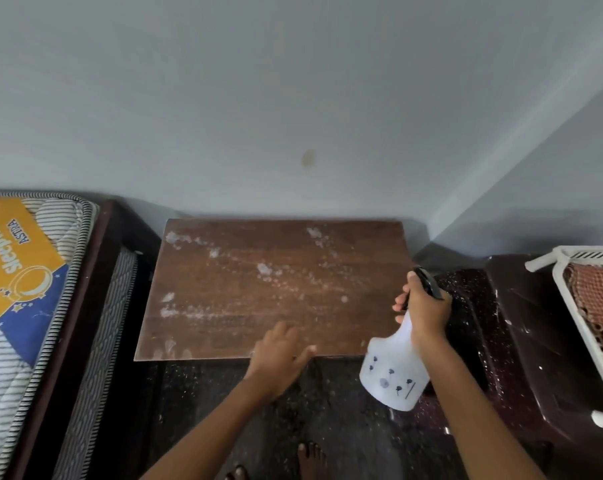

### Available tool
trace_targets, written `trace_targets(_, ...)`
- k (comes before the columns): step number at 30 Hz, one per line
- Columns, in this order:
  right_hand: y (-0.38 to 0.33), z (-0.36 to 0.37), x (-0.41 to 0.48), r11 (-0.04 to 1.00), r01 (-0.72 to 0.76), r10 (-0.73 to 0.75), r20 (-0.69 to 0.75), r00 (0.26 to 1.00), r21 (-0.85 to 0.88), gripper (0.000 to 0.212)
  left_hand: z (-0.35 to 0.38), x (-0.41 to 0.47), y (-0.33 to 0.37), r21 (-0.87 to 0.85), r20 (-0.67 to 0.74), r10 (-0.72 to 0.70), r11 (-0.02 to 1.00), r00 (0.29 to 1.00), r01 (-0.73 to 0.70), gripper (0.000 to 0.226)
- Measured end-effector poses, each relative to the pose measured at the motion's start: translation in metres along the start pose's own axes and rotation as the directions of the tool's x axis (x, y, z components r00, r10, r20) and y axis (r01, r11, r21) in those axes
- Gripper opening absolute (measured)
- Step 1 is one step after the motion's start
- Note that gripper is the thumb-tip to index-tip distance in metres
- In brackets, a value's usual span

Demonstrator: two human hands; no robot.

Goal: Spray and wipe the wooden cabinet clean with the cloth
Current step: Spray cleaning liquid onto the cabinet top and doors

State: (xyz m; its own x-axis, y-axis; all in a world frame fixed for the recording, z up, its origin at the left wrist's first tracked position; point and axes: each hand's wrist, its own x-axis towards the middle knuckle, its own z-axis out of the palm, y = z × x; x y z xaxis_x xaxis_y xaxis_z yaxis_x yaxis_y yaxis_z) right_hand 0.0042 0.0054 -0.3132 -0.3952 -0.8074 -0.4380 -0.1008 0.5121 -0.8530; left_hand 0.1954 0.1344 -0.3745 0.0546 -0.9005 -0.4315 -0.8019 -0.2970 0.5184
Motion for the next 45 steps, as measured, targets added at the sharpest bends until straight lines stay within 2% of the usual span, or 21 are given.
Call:
trace_targets(4, 0.005, -0.018, 0.010, 0.998, -0.037, 0.039, 0.033, 0.999, -0.056, 0.027, -0.006, -0.008, -0.055, 0.304, -0.033, -0.179, 0.935, 0.983, 0.180, 0.057)
trace_targets(8, 0.026, -0.032, 0.013, 0.988, -0.022, 0.026, 0.024, 0.999, -0.156, 0.027, -0.008, -0.022, -0.098, 0.388, -0.003, -0.365, 0.858, 0.931, 0.338, 0.071)
trace_targets(10, 0.036, -0.036, 0.011, 0.983, -0.037, 0.034, -0.024, 0.999, -0.178, 0.028, -0.005, -0.029, -0.110, 0.401, 0.035, -0.410, 0.841, 0.911, 0.363, 0.072)
trace_targets(17, 0.072, -0.044, -0.009, 0.979, -0.120, 0.116, -0.028, 0.993, -0.167, 0.021, 0.003, -0.035, -0.126, 0.441, 0.088, -0.422, 0.829, 0.902, 0.344, 0.065)
trace_targets(20, 0.090, -0.047, -0.017, 0.980, -0.152, 0.146, -0.058, 0.988, -0.125, 0.029, 0.000, -0.032, -0.129, 0.437, 0.107, -0.431, 0.829, 0.896, 0.347, 0.063)
trace_targets(24, 0.104, -0.040, -0.028, 0.972, -0.156, 0.158, -0.002, 0.987, -0.177, 0.029, -0.003, -0.033, -0.127, 0.563, 0.061, -0.396, 0.772, 0.916, 0.296, 0.064)
trace_targets(28, 0.108, -0.018, -0.050, 0.960, -0.037, 0.093, 0.191, 0.977, -0.277, 0.024, -0.005, -0.033, -0.124, 0.628, 0.055, -0.372, 0.734, 0.927, 0.258, 0.067)
trace_targets(30, 0.108, -0.004, -0.062, 0.941, 0.048, 0.052, 0.282, 0.958, -0.336, 0.028, -0.006, -0.032, -0.123, 0.645, 0.068, -0.382, 0.722, 0.922, 0.252, 0.067)
trace_targets(34, 0.106, 0.019, -0.072, 0.909, 0.138, 0.016, 0.362, 0.932, -0.394, 0.041, -0.006, -0.029, -0.121, 0.662, 0.080, -0.368, 0.714, 0.926, 0.227, 0.070)
trace_targets(39, 0.105, 0.045, -0.079, 0.849, 0.235, 0.060, 0.528, 0.847, -0.474, 0.045, -0.002, -0.034, -0.125, 0.672, 0.053, -0.341, 0.708, 0.938, 0.220, 0.074)
trace_targets(42, 0.108, 0.061, -0.084, 0.797, 0.326, 0.018, 0.560, 0.828, -0.508, 0.052, 0.002, -0.040, -0.132, 0.634, 0.044, -0.315, 0.742, 0.948, 0.218, 0.077)
trace_targets(45, 0.111, 0.074, -0.092, 0.757, 0.367, 0.012, 0.574, 0.819, -0.540, 0.058, 0.009, -0.058, -0.147, 0.531, -0.034, -0.277, 0.809, 0.960, 0.252, 0.089)
